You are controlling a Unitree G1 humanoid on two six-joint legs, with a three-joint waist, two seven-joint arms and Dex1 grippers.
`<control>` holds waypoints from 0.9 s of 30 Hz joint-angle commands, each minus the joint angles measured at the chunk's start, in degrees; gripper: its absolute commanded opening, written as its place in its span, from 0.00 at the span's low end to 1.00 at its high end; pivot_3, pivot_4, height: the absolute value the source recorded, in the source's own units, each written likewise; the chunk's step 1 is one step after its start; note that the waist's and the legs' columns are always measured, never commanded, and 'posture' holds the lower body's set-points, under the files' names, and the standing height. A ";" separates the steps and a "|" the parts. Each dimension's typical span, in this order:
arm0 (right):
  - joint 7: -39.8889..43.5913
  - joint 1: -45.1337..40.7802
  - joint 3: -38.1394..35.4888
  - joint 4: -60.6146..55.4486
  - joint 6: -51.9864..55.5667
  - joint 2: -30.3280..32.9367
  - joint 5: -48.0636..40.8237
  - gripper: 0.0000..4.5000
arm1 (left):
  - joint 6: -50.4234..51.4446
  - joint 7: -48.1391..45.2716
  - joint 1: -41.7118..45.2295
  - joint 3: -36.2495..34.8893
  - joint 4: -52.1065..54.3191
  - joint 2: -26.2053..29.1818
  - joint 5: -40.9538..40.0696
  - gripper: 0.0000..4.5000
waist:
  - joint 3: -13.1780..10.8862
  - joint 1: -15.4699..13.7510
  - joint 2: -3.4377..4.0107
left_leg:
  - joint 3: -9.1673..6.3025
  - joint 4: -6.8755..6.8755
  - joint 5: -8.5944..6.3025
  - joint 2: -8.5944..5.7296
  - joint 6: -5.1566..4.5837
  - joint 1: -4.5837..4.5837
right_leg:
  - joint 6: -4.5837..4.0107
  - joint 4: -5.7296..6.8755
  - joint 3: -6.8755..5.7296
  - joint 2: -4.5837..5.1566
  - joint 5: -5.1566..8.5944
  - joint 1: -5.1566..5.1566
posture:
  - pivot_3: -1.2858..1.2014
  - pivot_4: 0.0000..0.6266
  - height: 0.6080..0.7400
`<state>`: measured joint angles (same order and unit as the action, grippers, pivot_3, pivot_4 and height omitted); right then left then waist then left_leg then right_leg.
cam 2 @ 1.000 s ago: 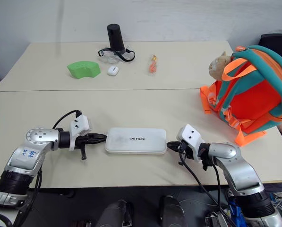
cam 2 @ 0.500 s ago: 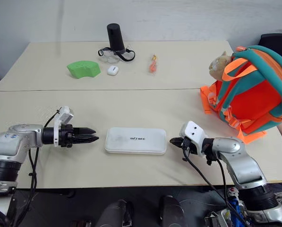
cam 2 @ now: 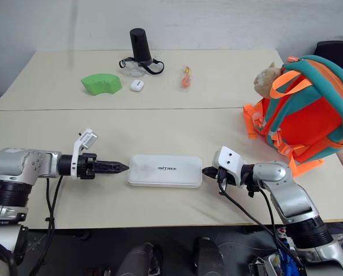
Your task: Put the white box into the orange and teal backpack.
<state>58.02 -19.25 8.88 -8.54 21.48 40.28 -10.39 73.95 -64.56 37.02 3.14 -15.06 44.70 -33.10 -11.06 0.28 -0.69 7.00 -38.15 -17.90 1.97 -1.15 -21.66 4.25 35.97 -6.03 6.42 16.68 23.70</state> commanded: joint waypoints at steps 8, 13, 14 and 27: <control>-0.57 -0.99 1.35 -1.41 -1.07 -0.95 0.78 0.00 | -0.85 -0.10 8.94 6.67 -6.41 -7.11 1.96 0.99 | 0.00 -0.60 0.00 | -0.05 -0.04 0.04 -0.17 -0.09 0.00 | 0.03 0.02 -0.03 0.07 -0.01 -0.06 | 0.52 0.24 1.00; -0.96 -0.31 2.06 -1.60 -1.73 -0.76 1.70 0.00 | -2.22 0.37 12.71 6.71 -9.61 -10.82 2.65 0.99 | -0.01 -0.27 -0.03 | -0.06 -0.10 0.08 -0.19 -0.15 -0.07 | 0.10 -0.01 -0.03 0.05 -0.05 -0.05 | 0.52 0.24 1.00; -1.05 -0.08 2.17 -1.80 -1.75 -0.78 1.75 0.00 | -2.08 -0.06 13.24 6.93 -10.05 -10.95 2.60 0.99 | -0.01 -0.21 -0.03 | -0.06 -0.10 0.09 -0.18 -0.15 -0.09 | 0.10 0.00 -0.03 0.04 -0.05 -0.04 | 0.52 0.24 1.00; -3.78 5.99 2.15 -6.82 -1.20 -0.79 1.59 0.00 | -2.94 -11.97 16.15 12.64 -10.42 -6.19 2.45 0.40 | -0.03 -0.10 -0.07 | -0.05 -0.10 0.15 -0.11 -0.07 -0.12 | 0.09 -0.02 -0.03 -0.04 -0.05 0.02 | 0.52 0.24 1.00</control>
<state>54.43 -14.10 11.29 -13.44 20.45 39.38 -8.86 71.16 -75.20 51.58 15.77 -27.27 37.34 -30.23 -11.09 0.18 -0.76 6.95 -38.26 -17.75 1.86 -1.22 -21.78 4.34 35.95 -6.06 6.38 16.64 23.72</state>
